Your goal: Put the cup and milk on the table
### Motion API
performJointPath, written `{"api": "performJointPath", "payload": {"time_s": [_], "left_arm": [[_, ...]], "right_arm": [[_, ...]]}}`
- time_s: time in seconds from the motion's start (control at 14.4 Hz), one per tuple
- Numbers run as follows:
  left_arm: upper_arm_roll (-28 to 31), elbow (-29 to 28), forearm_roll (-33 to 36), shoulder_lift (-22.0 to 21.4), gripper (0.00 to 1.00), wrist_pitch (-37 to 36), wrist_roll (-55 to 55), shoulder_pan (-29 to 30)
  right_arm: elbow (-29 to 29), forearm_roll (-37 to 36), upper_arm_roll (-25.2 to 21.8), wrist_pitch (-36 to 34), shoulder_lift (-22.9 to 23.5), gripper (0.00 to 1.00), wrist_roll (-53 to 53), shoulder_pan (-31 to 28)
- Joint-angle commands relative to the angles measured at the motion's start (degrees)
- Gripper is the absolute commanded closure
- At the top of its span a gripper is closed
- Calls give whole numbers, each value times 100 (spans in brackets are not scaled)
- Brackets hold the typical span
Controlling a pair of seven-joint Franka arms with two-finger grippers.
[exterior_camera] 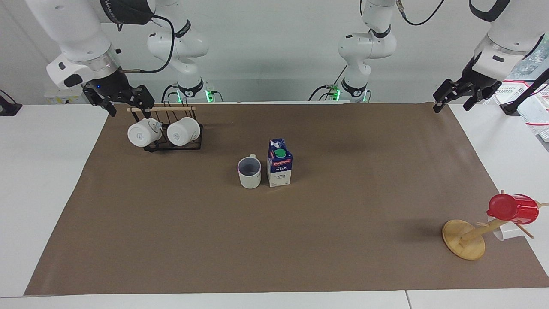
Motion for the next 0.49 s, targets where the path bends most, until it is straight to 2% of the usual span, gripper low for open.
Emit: {"api": "performJointPath", "payload": {"time_s": [0.0, 0.42], "left_arm": [[-7, -198, -89, -161, 0, 27, 57, 23], [-7, -198, -89, -161, 0, 27, 57, 23]], "right_arm": [[-167, 38, 34, 108, -134, 0, -124, -56], [-132, 38, 25, 82, -117, 0, -115, -38]]}}
